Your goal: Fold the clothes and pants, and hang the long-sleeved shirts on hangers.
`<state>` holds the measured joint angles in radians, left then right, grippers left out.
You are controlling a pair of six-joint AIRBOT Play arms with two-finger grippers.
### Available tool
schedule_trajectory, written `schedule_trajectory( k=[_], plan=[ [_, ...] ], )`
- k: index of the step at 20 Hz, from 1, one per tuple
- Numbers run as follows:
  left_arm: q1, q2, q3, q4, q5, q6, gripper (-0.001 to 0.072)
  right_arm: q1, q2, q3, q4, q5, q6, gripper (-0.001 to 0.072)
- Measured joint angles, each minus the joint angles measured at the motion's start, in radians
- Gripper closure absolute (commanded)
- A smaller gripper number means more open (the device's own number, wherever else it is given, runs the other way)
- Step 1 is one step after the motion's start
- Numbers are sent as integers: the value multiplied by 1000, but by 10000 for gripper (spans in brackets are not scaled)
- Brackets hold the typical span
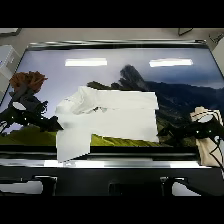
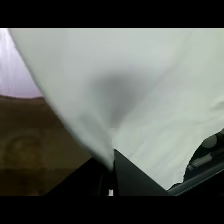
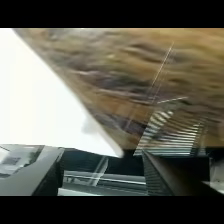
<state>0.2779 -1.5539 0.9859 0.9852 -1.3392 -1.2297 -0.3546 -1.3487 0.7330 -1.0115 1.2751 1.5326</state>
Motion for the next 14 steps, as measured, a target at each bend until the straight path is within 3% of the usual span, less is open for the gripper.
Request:
schedule_trajectory(
  k=[1,2,4,9,14],
  plan=[
    [0,1,0,-3,0,-1,680,31,-2,-3,4,-9,0,182],
    [0,3,0,-8,0,-4,680,62,-4,-6,12,-23,3,260],
    [0,6,0,-11,-1,-6,680,122,-8,-10,10,-70,17,671],
    [0,55,43,-18,-6,-9,682,182,12,80,-22,-74,29,678],
    [14,284,363,-126,84,-11,682,193,163,543,-187,-50,18,677]
  ],
)
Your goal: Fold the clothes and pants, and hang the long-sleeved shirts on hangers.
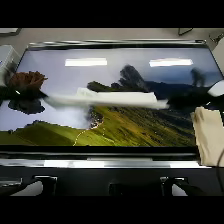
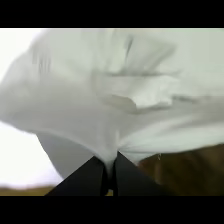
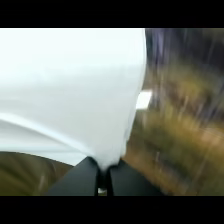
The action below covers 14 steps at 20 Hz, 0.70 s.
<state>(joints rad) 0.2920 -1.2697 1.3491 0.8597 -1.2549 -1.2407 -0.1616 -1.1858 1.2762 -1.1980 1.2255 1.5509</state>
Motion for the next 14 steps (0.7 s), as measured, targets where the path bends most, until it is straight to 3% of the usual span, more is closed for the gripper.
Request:
schedule_trajectory(
  k=[3,6,10,14],
  plan=[
    [14,185,259,-49,138,1,681,1,128,342,-150,-61,-3,677],
    [21,372,401,-48,255,1,682,1,274,540,-260,-101,35,677],
    [22,545,463,-41,351,1,682,1,401,625,-318,-124,73,677],
    [23,605,480,-23,399,-20,682,1,430,647,-329,-153,87,677]
  ],
)
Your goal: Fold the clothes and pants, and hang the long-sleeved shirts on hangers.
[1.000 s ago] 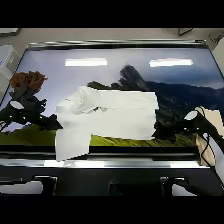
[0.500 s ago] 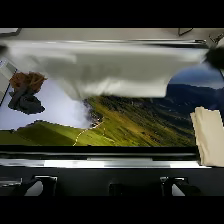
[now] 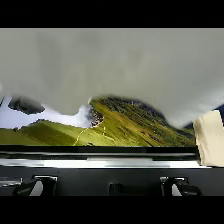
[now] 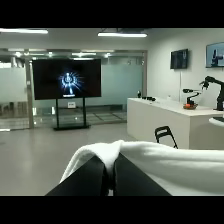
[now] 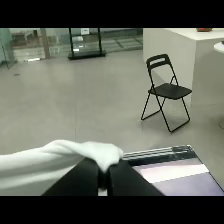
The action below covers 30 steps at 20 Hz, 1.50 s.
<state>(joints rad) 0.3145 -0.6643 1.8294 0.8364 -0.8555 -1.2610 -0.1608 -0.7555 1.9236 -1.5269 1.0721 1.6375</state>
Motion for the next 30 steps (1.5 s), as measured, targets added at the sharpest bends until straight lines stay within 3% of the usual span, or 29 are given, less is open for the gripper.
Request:
schedule_trajectory(
  k=[3,6,9,12,18,25,30],
  plan=[
    [1,0,-2,29,-39,-42,682,0,-18,7,-2,37,5,677],
    [1,-54,-77,69,-201,-94,682,1,-122,6,14,227,16,679],
    [-24,-143,-298,90,-322,-113,682,9,-312,-63,39,467,15,680],
    [-75,-262,-557,109,-290,-108,682,57,-511,-228,39,501,9,678],
    [-167,-603,-726,96,-85,-100,681,121,-848,-380,92,214,127,677],
    [-250,-840,-604,73,213,-97,680,129,-932,-400,72,-312,254,677],
    [-343,-921,-573,71,383,-97,680,87,-952,-402,38,-459,304,677]
  ],
)
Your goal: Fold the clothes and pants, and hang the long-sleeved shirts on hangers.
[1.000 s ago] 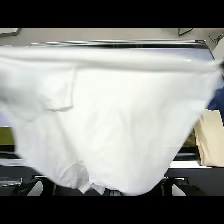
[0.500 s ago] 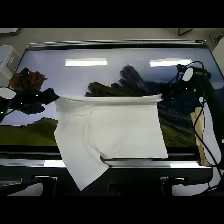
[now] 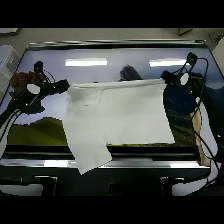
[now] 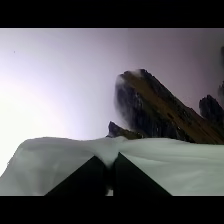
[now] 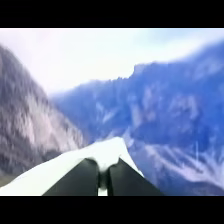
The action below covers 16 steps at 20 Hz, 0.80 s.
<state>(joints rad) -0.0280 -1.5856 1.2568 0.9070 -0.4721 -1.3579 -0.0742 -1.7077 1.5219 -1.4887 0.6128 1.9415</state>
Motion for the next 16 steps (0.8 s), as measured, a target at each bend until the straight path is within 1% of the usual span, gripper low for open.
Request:
schedule_trajectory(
  k=[2,4,5,7,10,13,15,16],
  plan=[
    [-24,-21,3,0,27,0,680,-22,-7,0,-5,12,13,677],
    [-41,-44,5,1,34,0,680,-29,-20,0,-8,54,3,677],
    [-44,-51,6,2,25,-3,680,-30,-25,-1,-7,73,-4,677],
    [-36,-51,17,6,-37,-3,681,-39,-18,-1,-10,114,-20,677],
    [12,-11,48,35,-229,-2,681,-74,35,0,-11,226,-58,674],
    [52,17,49,63,-478,-15,681,-104,72,-10,-11,426,-120,674],
    [51,19,11,80,-580,-25,681,-113,77,-54,-12,531,-161,674],
    [45,16,-12,83,-606,-31,681,-115,76,-79,-11,565,-179,674]
  ],
)
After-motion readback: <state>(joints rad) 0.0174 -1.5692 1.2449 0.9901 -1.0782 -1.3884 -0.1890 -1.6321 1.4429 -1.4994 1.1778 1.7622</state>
